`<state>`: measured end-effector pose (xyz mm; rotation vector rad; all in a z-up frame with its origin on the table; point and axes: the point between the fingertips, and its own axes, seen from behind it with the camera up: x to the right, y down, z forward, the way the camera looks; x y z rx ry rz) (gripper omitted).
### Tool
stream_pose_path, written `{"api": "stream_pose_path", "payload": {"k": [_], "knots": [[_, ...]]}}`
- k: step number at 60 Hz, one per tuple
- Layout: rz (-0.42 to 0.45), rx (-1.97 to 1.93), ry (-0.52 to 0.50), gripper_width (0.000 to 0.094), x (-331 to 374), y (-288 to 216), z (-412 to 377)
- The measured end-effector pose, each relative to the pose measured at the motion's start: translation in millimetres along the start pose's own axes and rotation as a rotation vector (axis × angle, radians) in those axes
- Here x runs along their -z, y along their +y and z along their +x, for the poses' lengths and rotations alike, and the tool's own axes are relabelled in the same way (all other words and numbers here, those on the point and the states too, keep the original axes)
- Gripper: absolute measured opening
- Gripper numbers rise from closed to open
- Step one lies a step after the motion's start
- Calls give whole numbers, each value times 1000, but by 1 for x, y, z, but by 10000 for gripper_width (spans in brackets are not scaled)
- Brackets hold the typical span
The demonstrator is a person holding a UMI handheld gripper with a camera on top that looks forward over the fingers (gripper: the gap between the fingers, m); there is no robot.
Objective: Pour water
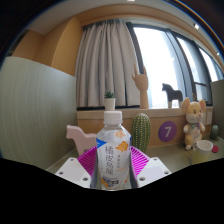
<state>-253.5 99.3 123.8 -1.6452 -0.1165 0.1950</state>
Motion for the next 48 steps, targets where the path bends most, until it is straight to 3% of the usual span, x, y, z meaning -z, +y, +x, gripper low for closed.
{"api": "stream_pose_path", "payload": {"k": [7,19,23,33,48], "knots": [[15,-9,1,334,3,0,7],[-22,3,-20,334,2,-2,6],[3,-88,-28,335,5,-13,16],[105,-499,-56,337,17,-64,61],[374,-1200,-80,335,45,-120,178]]}}
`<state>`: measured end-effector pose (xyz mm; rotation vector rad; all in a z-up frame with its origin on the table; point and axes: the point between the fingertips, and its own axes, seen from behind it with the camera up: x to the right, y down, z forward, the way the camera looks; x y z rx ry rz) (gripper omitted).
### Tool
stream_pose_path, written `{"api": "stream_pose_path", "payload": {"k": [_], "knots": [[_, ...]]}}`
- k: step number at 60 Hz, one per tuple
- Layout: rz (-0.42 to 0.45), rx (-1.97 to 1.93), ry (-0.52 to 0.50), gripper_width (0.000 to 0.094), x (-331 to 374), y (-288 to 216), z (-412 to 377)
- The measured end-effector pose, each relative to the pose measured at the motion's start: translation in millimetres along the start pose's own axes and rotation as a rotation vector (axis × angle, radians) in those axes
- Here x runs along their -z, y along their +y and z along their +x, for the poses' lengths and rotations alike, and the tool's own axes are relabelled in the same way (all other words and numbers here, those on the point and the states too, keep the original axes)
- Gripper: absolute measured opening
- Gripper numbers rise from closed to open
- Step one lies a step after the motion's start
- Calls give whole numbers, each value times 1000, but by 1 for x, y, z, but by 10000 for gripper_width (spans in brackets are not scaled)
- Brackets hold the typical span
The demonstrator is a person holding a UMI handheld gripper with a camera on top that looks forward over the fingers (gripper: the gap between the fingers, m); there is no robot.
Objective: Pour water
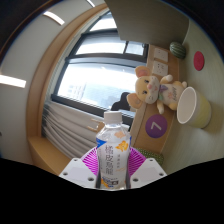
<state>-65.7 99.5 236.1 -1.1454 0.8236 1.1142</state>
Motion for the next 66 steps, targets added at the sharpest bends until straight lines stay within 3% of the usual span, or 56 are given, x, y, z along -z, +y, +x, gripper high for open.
{"api": "stream_pose_path", "payload": {"k": [8,15,25,37,56,66], "knots": [[146,-316,-9,334,-1,-61,19],[223,-520,-2,332,-6,-89,39],[318,-780,-24,332,-7,-110,61],[365,-992,-22,335,-10,-102,85],[348,-964,9,335,-15,-89,87],[179,-383,13,335,-29,-97,16]]}}
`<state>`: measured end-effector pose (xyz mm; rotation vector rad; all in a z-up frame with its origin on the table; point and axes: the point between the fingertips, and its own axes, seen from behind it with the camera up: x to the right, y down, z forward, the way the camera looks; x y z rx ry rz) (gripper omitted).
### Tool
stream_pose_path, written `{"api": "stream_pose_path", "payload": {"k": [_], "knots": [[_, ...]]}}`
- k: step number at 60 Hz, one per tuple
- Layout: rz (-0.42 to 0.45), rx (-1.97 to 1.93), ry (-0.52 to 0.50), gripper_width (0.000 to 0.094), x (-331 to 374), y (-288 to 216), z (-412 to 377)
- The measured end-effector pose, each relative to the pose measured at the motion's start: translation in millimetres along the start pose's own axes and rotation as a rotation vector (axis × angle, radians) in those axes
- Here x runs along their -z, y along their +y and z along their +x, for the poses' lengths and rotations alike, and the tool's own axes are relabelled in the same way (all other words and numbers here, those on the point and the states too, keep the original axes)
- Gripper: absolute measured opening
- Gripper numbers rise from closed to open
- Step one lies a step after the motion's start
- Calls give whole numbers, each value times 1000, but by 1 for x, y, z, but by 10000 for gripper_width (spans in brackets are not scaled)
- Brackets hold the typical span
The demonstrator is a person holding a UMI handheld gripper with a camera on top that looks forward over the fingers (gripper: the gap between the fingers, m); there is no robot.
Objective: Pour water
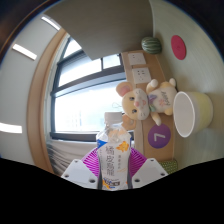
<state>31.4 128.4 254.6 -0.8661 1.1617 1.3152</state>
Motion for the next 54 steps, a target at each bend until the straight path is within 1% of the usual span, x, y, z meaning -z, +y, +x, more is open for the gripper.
{"api": "stream_pose_path", "payload": {"k": [2,5,7,11,15,19,24,25,26,35,41,46,49,54], "knots": [[-39,153,-5,352,-3,4,-14],[-83,390,-7,354,-7,5,-30],[-102,547,-18,353,-3,4,-39],[-119,823,1,353,-11,-9,-57],[-114,1092,35,352,-13,-33,-62],[-109,1310,117,352,-17,-60,-61],[-47,1504,222,351,-18,-107,-56],[-34,1540,230,351,-21,-126,-45],[-24,1556,266,352,-17,-128,-51],[59,1666,407,351,-19,-215,-17],[66,1718,518,352,-17,-257,13],[63,1711,547,352,-19,-279,36],[58,1688,546,352,-22,-285,49],[39,1681,573,352,-26,-294,75]]}}
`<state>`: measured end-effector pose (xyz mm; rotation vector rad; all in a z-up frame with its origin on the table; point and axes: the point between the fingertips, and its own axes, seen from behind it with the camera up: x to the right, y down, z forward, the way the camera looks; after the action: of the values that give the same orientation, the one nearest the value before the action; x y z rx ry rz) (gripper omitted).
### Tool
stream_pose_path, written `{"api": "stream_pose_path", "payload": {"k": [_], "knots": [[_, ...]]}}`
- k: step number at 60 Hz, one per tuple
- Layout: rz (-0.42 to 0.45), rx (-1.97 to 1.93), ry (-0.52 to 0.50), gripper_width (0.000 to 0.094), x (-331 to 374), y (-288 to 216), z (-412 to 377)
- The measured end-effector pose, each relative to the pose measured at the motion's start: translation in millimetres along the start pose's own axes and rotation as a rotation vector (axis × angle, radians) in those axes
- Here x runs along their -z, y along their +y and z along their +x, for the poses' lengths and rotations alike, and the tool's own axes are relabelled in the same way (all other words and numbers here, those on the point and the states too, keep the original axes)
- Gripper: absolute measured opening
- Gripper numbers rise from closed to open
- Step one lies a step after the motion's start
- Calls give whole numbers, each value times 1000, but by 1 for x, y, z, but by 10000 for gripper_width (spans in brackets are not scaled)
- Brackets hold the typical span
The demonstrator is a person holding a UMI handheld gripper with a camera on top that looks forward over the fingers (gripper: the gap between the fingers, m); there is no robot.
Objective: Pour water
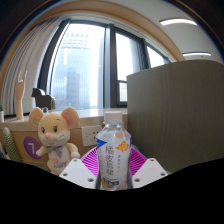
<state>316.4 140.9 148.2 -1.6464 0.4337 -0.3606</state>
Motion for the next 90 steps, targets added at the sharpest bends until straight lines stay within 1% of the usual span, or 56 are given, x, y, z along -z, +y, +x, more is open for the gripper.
{"api": "stream_pose_path", "payload": {"k": [5,6,7,9,17,21,25,28,33,34,36,42,51,54,68,78,83,90], "knots": [[-15,-3,-1,351,-10,20,-1],[-22,-3,-1,371,-11,25,-1],[-30,-3,-1,371,-12,31,-1],[16,-11,4,372,-10,25,1],[3,0,-2,380,-9,28,-1],[1,10,-1,456,-10,28,-2],[1,12,-1,512,-9,27,-2],[-19,18,1,553,-8,32,0],[-55,36,8,732,-1,41,5],[-59,36,10,757,1,41,5],[-67,30,13,776,5,43,6],[-99,7,-20,791,31,53,3],[-141,1,-59,797,91,72,-7],[-153,9,-86,802,116,76,-19],[-107,5,-319,806,235,53,-105],[-80,32,-468,805,308,32,-158],[-65,58,-516,806,332,25,-177],[-55,84,-550,806,360,18,-194]]}}
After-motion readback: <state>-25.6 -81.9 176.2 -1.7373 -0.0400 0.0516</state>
